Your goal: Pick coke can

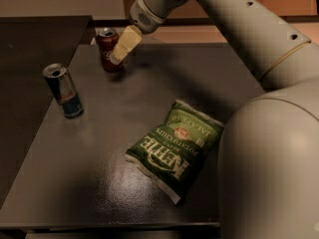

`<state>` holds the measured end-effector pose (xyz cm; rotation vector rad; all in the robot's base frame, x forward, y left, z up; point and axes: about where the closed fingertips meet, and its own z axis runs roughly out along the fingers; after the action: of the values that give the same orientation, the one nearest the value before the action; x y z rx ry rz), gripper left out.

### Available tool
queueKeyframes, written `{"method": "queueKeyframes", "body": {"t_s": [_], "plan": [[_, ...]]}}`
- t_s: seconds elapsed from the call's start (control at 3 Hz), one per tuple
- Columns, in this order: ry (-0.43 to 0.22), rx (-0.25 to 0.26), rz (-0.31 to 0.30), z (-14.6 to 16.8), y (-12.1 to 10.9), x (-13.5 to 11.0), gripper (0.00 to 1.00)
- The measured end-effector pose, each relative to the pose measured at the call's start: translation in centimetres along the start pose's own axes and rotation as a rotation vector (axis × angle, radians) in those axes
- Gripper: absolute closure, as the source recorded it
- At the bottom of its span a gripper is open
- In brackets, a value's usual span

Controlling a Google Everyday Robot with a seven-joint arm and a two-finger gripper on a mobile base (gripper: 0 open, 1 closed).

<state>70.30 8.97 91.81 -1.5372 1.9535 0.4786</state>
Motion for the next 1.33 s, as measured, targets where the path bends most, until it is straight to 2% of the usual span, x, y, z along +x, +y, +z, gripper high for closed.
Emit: {"method": "queueKeyframes", "body": {"t_s": [0.33,0.67,1.33], "plan": [[-0.017,-0.006,0.013,1.7,0.7,0.5,0.00],[-0.030,-0.002,0.028,3.3,0.3,0.7,0.00],[-0.047,0.019,0.064,5.2,-1.9,0.4,0.00]]}}
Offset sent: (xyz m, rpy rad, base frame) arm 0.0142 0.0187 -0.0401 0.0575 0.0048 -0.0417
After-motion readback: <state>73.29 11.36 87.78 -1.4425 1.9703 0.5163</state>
